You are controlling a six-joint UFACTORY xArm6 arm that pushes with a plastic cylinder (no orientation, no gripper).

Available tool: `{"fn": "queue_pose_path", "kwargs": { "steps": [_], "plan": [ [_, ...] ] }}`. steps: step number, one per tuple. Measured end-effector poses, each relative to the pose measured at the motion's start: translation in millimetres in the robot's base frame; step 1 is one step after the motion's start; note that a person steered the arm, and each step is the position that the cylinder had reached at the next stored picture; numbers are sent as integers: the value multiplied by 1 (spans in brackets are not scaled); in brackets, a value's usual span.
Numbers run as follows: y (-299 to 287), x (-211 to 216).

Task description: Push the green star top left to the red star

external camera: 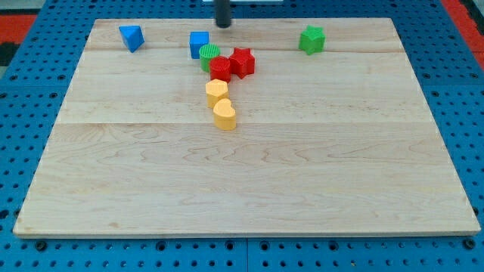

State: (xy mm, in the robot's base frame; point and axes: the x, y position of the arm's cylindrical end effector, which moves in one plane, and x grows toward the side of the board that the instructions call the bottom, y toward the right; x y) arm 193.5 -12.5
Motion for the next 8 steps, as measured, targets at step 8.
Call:
{"fn": "queue_pose_path", "kwargs": {
  "steps": [8],
  "plan": [
    [4, 21]
  ]
}}
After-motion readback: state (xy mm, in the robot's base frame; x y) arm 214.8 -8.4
